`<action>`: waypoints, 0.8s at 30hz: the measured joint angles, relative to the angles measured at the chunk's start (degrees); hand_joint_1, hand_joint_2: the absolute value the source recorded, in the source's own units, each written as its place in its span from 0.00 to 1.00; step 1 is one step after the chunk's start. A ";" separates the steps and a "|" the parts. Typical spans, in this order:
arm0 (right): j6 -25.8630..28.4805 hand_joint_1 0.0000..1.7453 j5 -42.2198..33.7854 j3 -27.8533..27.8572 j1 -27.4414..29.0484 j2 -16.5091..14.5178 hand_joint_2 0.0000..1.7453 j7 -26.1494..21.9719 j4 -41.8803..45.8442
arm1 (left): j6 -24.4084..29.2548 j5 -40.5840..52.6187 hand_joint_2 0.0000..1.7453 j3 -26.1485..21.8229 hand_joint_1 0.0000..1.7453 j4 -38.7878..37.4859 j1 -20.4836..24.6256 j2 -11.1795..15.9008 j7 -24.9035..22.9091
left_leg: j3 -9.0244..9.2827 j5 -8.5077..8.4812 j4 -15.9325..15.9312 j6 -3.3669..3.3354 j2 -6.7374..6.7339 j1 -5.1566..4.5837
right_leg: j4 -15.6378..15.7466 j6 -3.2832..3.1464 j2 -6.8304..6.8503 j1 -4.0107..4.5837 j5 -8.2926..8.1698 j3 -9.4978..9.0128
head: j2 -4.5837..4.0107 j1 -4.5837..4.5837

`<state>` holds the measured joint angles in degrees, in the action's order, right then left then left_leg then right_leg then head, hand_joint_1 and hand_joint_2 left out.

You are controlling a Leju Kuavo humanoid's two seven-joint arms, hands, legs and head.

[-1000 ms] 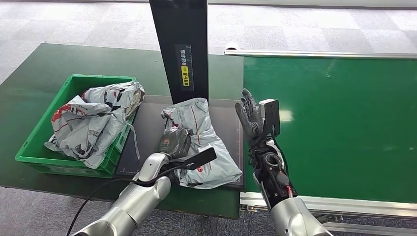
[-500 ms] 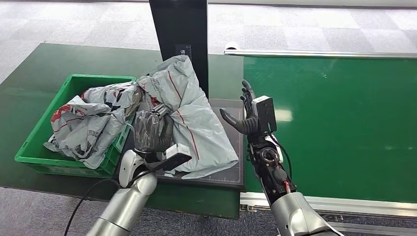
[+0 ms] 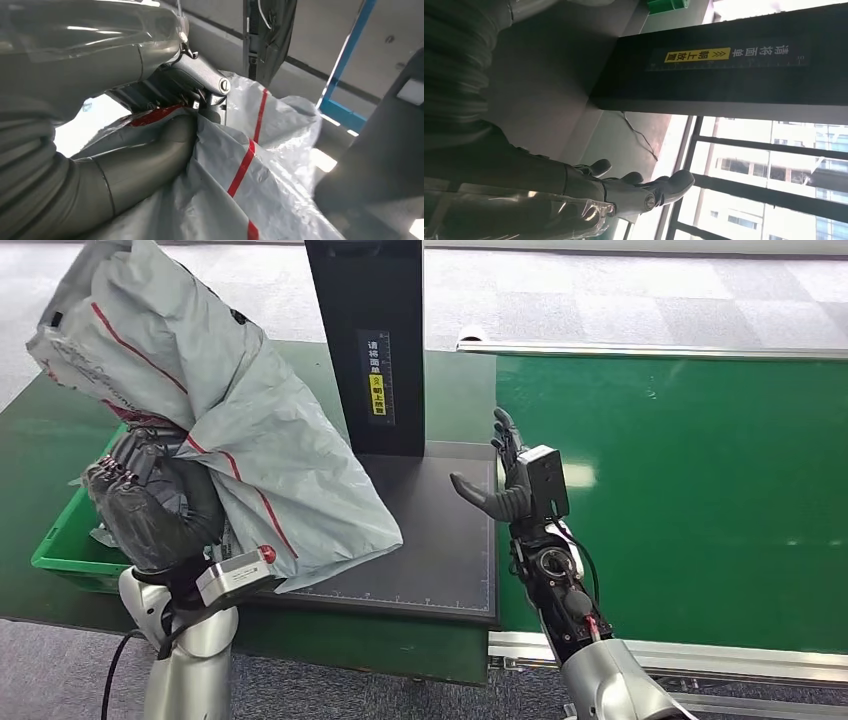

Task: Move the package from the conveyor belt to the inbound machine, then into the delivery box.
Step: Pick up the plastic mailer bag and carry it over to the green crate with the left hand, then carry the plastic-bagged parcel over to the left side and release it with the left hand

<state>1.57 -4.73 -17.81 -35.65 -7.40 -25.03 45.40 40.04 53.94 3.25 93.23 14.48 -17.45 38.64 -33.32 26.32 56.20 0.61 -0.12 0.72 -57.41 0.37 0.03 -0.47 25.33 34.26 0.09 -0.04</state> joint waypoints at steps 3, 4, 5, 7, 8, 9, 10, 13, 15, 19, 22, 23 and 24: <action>0.02 0.00 0.60 -0.28 0.77 0.17 1.00 0.32 0.84 | -0.02 8.28 1.00 -4.29 0.98 -3.49 3.04 0.14 -8.86 | 0.03 -0.03 0.00 0.00 0.00 0.00 | 0.01 -0.01 0.00 0.00 -0.02 0.00 | 0.00 0.01; 0.01 0.00 0.88 -0.39 1.00 0.20 1.00 0.47 1.04 | -0.07 11.96 1.00 -5.58 0.99 -5.87 4.95 0.56 -13.82 | 0.04 -0.06 0.00 0.00 0.01 0.00 | 0.01 -0.03 0.00 0.00 -0.04 0.00 | 0.00 0.01; -0.02 0.00 1.21 -0.51 1.21 0.21 1.00 0.62 1.25 | -0.27 15.68 1.00 -6.58 1.00 -8.80 7.10 1.28 -19.35 | 0.04 -0.11 0.00 0.01 0.02 0.01 | 0.00 -0.06 0.01 0.01 -0.07 0.00 | 0.00 0.01; -0.15 0.00 1.89 -0.67 1.62 0.22 1.00 1.02 1.64 | -1.44 21.78 1.00 -7.45 1.00 -15.34 11.85 3.24 -30.03 | 0.05 -0.20 0.00 0.03 0.02 0.02 | -0.01 -0.13 0.00 0.03 -0.13 0.00 | 0.00 0.02; -0.28 0.00 2.24 -0.70 1.83 0.24 1.00 1.20 1.81 | -2.56 24.03 1.00 -7.47 1.00 -18.66 14.31 4.30 -34.64 | 0.05 -0.23 0.00 0.04 0.01 0.02 | -0.02 -0.15 0.00 0.04 -0.15 0.00 | 0.00 0.01; -0.45 0.00 2.57 -0.73 2.04 0.26 1.00 1.43 1.95 | -4.11 26.01 1.00 -7.34 1.00 -22.08 16.75 5.36 -38.69 | 0.06 -0.25 0.00 0.04 0.00 0.02 | -0.03 -0.16 0.00 0.04 -0.17 0.00 | 0.00 0.01; -0.68 0.00 2.89 -0.75 2.28 0.28 1.00 1.61 2.09 | -5.93 27.90 1.00 -7.12 1.00 -25.40 19.14 6.38 -42.32 | 0.06 -0.26 0.00 0.05 -0.01 0.02 | -0.03 -0.15 0.00 0.04 -0.19 0.00 | 0.00 0.01; -1.14 0.00 3.59 -0.83 2.98 0.43 1.00 2.09 2.52 | -11.34 32.21 1.00 -6.04 1.00 -34.87 25.18 9.10 -49.92 | 0.05 -0.27 0.01 0.05 -0.05 0.02 | -0.04 -0.13 -0.01 0.04 -0.22 0.01 | 0.00 0.01; -1.16 0.00 3.80 -0.91 3.34 0.56 1.00 2.27 2.74 | -12.97 32.93 1.00 -5.33 1.00 -39.55 28.04 10.35 -51.64 | 0.03 -0.26 0.01 0.05 -0.07 0.02 | -0.05 -0.12 -0.02 0.04 -0.22 0.01 | 0.00 0.01; -1.38 0.00 4.33 -0.96 3.67 0.79 1.00 2.44 2.90 | -15.79 33.23 1.00 -4.02 0.98 -46.63 32.33 12.19 -54.13 | -0.01 -0.23 0.01 0.04 -0.08 0.01 | -0.04 -0.12 -0.02 0.03 -0.21 0.06 | 0.00 0.00; -1.92 0.00 5.10 -0.96 3.69 0.84 1.00 2.58 2.92 | -18.69 33.33 1.00 -2.74 0.97 -52.29 35.81 13.57 -56.20 | -0.02 -0.23 0.00 0.05 -0.09 0.02 | -0.04 -0.12 -0.02 0.04 -0.21 0.07 | 0.00 0.01; -2.06 0.00 5.34 -0.96 3.69 0.88 1.00 2.62 2.92 | -19.45 33.34 1.00 -2.29 0.97 -54.45 37.01 14.06 -56.56 | -0.01 -0.23 0.00 0.05 -0.09 0.02 | -0.04 -0.12 -0.02 0.04 -0.21 0.07 | 0.00 0.00; -2.16 0.00 5.56 -0.96 3.69 0.93 1.00 2.65 2.92 | -20.14 33.35 1.00 -1.89 0.97 -56.55 38.05 14.52 -56.78 | -0.01 -0.23 0.00 0.05 -0.09 0.02 | -0.04 -0.12 -0.02 0.04 -0.21 0.07 | 0.00 0.01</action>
<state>-0.59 0.84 -18.78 -31.96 -6.47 -22.38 48.33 19.90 87.30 1.36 36.68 52.52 -2.93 -18.14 -33.33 26.09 56.20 0.66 -0.21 0.74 -57.45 0.25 0.01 -0.44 25.13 34.33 0.09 -0.03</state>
